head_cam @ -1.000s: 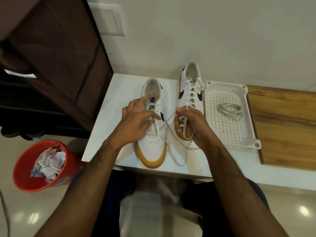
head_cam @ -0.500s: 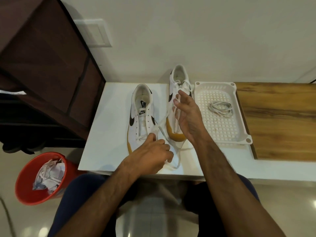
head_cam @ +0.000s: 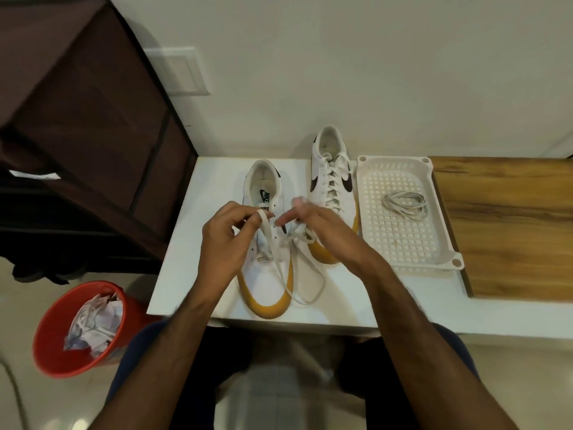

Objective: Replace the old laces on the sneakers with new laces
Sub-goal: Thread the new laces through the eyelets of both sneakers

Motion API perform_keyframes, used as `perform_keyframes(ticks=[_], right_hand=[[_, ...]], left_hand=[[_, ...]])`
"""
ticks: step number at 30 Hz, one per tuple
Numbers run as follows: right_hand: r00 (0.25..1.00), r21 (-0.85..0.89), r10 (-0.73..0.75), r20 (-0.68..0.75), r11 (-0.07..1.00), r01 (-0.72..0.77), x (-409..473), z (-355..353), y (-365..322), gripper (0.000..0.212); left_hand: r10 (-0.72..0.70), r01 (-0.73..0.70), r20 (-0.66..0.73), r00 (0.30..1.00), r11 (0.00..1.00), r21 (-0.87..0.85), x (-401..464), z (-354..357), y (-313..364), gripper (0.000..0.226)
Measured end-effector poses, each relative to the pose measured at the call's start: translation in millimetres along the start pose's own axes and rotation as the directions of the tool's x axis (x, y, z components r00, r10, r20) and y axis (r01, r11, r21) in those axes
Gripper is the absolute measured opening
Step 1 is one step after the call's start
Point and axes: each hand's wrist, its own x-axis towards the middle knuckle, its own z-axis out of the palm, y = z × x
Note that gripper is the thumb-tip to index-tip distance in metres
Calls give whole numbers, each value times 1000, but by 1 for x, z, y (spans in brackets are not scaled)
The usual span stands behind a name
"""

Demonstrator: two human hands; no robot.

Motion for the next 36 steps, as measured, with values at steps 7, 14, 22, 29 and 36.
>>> perform_keyframes(ticks=[7,14,22,29,36], right_hand=[[929,140,-73,362,990,23,-6,0,4,13],[982,523,-188,-34,833,178,-1,-23,14,26],[958,949,25,-287,141,281,9,-26,20,28],[993,867,-52,-108,484,120,8,-18,14,37],[990,462,87,114,877,-130,10,1,8,77]], left_hand=[[-121,124,-94,988,992,25,8,-10,-13,12],[-307,321,-124,944,939,120,16,-24,-39,15],[-427,429,-125,896,755,495,12,-28,-49,16],[-144,134,-4,990,907,399,11,-19,-36,31],[152,-158,89,984,985,64,7,-14,-10,24]])
